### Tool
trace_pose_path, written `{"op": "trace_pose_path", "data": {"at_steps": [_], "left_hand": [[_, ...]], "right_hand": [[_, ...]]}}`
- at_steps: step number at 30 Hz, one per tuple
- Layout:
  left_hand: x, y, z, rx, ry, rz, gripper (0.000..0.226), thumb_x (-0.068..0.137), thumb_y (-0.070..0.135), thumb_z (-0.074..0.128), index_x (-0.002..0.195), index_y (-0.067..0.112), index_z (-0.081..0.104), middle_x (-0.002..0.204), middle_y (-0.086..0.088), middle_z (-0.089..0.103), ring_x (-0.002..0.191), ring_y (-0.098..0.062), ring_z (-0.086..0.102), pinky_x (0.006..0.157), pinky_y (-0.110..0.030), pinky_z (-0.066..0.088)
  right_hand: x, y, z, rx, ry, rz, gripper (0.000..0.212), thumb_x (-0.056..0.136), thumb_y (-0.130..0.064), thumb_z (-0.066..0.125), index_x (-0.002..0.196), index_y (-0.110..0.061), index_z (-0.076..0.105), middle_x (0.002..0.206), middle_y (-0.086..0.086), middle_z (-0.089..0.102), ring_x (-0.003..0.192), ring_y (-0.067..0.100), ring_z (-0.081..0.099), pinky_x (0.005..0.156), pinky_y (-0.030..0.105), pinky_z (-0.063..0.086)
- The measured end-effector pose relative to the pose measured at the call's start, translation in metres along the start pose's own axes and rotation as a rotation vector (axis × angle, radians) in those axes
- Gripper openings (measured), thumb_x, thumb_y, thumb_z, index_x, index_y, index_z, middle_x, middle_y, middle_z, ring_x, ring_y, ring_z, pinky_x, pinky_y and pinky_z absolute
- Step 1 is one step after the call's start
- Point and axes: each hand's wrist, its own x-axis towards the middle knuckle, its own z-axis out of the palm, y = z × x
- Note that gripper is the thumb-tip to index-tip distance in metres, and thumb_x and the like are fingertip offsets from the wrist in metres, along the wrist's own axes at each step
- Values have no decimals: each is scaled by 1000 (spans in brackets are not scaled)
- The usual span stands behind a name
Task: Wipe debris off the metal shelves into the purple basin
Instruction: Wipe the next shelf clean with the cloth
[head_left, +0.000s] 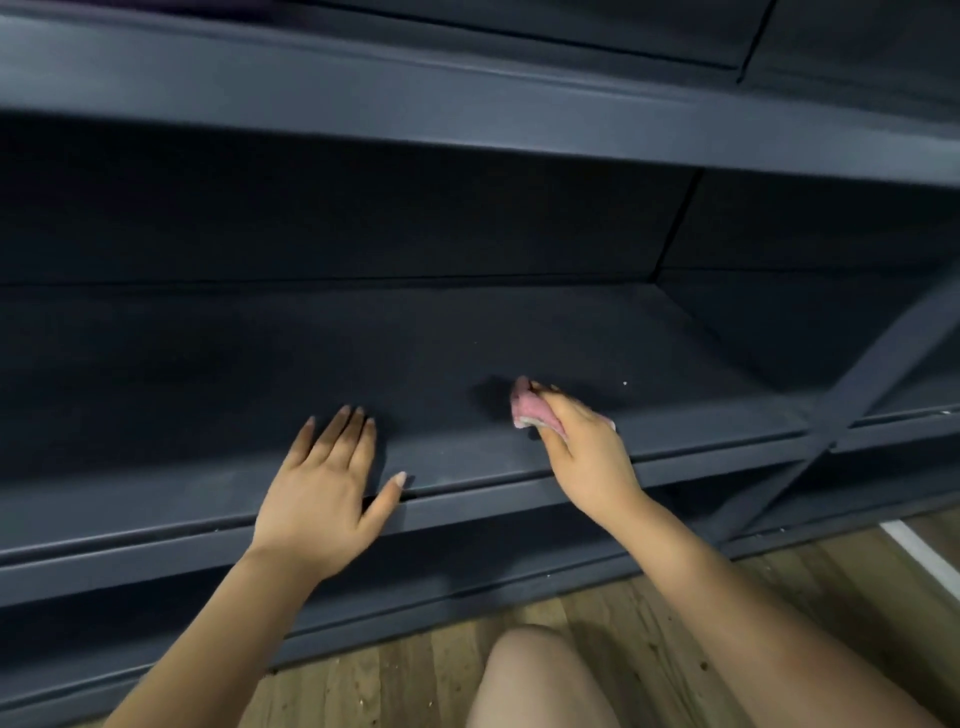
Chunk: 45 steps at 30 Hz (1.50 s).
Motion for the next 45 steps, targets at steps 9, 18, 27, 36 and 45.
{"op": "trace_pose_path", "data": {"at_steps": [9,18,27,36,45], "left_hand": [[27,42,11,-38,-33,35,83,99,56,11,120,-6,62,125,-19,61,119,-33,57,103,-38,25],[27,41,12,4,-27,17,81,100,56,13,122,-7,60,128,-20,59,118,-32,58,104,-35,25],[33,51,0,2,-167,12,80,100,53,11,123,-7,59,128,-20,59,118,-32,58,104,-37,24],[120,135,-9,-191,-232,158,89,83,71,-6,153,15,-3,160,2,-15,144,-8,-17,115,-27,-14],[126,141,7,-191,-292,184,108,59,66,-21,153,15,-4,160,2,-14,145,-7,-15,110,-23,-16]], "right_hand": [[21,119,-63,-231,117,371,28,96,-17,46,122,-10,57,118,15,58,108,34,54,86,35,39],[71,37,14,-258,-124,83,45,94,-25,47,139,-21,41,145,-2,42,134,18,36,101,20,17],[80,8,24,-40,-279,51,36,98,-17,41,133,-24,45,129,6,54,117,28,51,88,29,38],[44,174,-89,-280,16,529,39,93,-10,45,132,-7,48,127,21,53,113,39,50,91,37,39],[93,112,-25,-281,-153,311,43,95,-21,45,138,-21,41,140,6,46,129,23,42,102,25,29]]}}
